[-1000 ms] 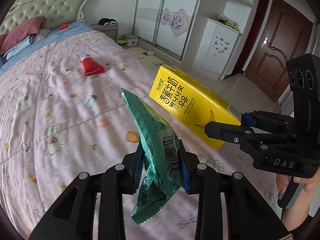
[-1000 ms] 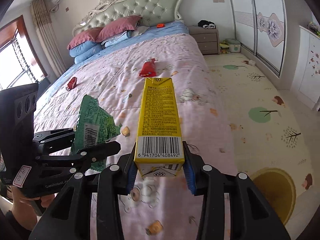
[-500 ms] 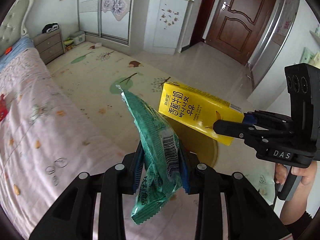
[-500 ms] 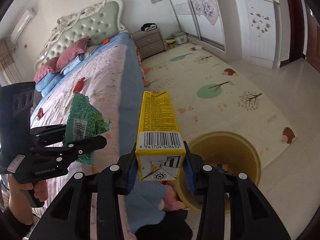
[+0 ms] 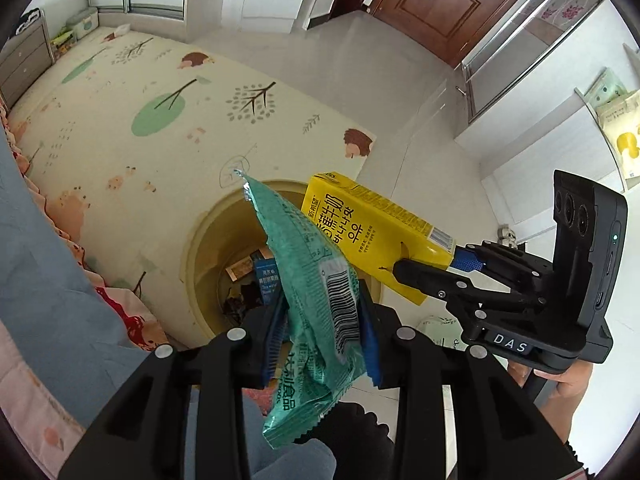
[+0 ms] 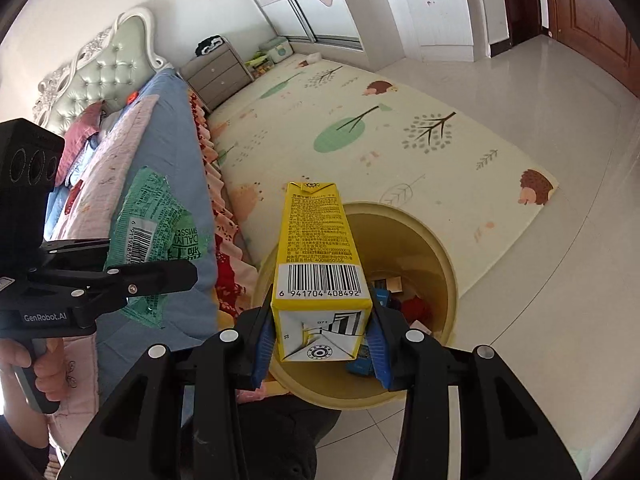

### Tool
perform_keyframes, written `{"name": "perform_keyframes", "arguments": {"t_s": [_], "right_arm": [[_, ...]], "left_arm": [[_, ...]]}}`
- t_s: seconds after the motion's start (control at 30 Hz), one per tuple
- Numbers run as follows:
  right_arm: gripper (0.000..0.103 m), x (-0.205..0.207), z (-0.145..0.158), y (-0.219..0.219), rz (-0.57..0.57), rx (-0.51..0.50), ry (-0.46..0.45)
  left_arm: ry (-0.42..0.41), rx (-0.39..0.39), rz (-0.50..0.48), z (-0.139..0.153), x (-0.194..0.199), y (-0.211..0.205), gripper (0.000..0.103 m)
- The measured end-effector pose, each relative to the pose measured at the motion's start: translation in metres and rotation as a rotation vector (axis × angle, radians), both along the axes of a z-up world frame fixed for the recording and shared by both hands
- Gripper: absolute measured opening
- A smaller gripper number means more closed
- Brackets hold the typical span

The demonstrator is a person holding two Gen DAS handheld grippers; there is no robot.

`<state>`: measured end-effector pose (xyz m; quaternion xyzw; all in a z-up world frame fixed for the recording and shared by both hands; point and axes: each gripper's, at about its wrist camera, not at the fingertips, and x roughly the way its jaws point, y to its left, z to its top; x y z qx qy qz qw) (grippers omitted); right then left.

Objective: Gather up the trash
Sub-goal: 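Carry the bag and carton over the yellow bin and open both tools, then move both open tools back over the quilt toward the red packet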

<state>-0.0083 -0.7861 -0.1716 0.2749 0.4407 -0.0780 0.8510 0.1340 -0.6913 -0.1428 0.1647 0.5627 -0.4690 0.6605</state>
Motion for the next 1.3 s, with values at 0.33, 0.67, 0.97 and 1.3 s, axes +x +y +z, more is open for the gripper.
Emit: {"name": "perform_keyframes", "arguments": {"t_s": [0.33, 0.67, 0.97, 1.3], "right_arm": [[0.048, 0.01, -0.028, -0.017, -0.057, 0.009, 0.079], [0.048, 0.002, -0.021, -0.009, -0.047, -0.013, 0.077], [0.048, -0.003, 0.018, -0.002, -0.051, -0.051, 0.031], [0.049, 0.035, 0.085, 0.084, 0.131, -0.132, -0.08]], "left_arm": [[0.034, 0.036, 0.028, -0.025, 0.006, -0.015, 0.084], [-0.051, -0.016, 0.027, -0.006, -0.003, -0.008, 0.088], [-0.124, -0.104, 0.039, 0.034, -0.01, 0.017, 0.088], [-0.267, -0.15, 0.189, 0.084, 0.008, 0.128, 0.088]]}}
